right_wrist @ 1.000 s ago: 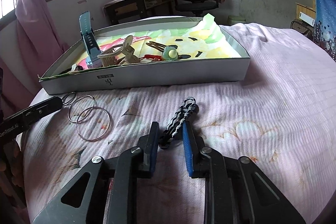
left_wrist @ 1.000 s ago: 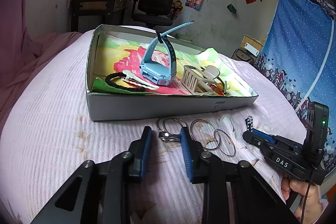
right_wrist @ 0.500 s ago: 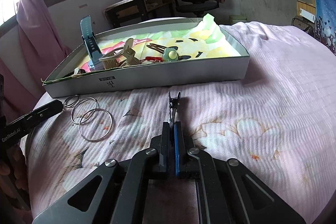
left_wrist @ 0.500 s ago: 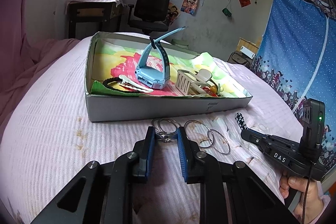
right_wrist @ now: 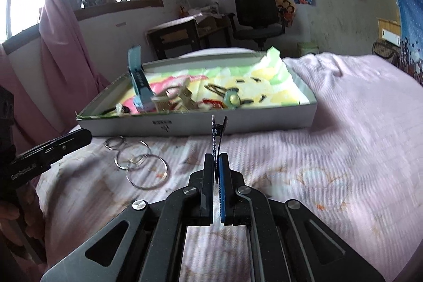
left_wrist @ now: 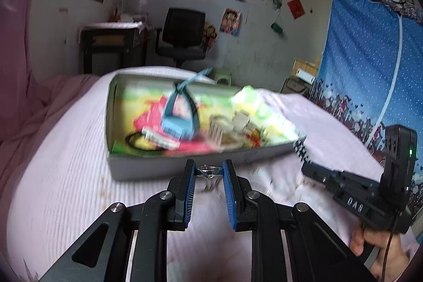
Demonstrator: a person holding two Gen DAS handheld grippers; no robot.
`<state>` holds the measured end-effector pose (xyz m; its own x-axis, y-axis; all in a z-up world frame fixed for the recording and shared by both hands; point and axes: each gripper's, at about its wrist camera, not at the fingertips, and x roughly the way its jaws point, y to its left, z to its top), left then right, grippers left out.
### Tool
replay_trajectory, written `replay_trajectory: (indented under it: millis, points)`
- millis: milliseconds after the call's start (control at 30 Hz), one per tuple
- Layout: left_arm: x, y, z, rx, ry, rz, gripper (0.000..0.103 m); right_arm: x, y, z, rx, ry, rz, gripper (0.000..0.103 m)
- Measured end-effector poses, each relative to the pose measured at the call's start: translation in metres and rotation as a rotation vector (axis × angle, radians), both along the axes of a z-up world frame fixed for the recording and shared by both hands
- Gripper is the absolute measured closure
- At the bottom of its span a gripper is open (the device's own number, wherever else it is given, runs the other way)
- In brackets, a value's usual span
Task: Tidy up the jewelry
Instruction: 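Carry the ring with the left tool while the right tool carries the black keychain over the tray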
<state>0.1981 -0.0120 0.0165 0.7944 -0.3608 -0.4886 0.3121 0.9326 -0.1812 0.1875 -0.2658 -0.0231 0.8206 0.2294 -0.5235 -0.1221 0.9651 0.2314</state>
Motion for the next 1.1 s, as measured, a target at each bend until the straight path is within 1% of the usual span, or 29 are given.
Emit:
replay_trajectory:
  millis: [100,200,267,367,500,600,667,767,833,933,1100]
  points:
    - [0.004,-0.003,0.014,-0.017,-0.044,0.006,0.083,-0.002,0.002,0.010,-0.001,-0.035,0.002,0.099]
    - [0.012,-0.001,0.024,-0.044,-0.078,0.041,0.083,-0.003,0.006,0.017,-0.015,-0.063,0.006,0.099]
    - [0.016,0.004,0.026,-0.072,-0.083,0.065,0.083,-0.002,0.009,0.022,-0.032,-0.089,0.011,0.099]
    - [0.026,0.010,0.025,-0.071,-0.079,0.102,0.083,0.005,0.014,0.029,-0.038,-0.115,0.014,0.099]
    - [0.041,0.017,0.022,-0.085,-0.053,0.121,0.083,0.027,0.025,0.038,-0.044,-0.124,0.034,0.100]
    - [0.049,0.024,0.017,-0.090,-0.022,0.138,0.083,0.043,0.034,0.039,-0.079,-0.099,0.039,0.099]
    - [0.055,0.028,0.011,-0.092,0.009,0.147,0.083,0.053,0.036,0.035,-0.087,-0.066,0.030,0.099]
    - [0.063,0.034,0.004,-0.111,0.059,0.153,0.083,0.060,0.039,0.028,-0.120,-0.035,0.010,0.100]
    - [0.066,0.038,-0.001,-0.121,0.085,0.157,0.083,0.061,0.038,0.024,-0.115,-0.022,0.004,0.099]
    - [0.067,0.037,-0.005,-0.125,0.092,0.154,0.083,0.061,0.037,0.023,-0.111,-0.013,-0.003,0.099]
    - [0.067,0.029,-0.006,-0.079,0.090,0.148,0.083,0.067,0.037,0.021,-0.110,0.012,-0.001,0.099]
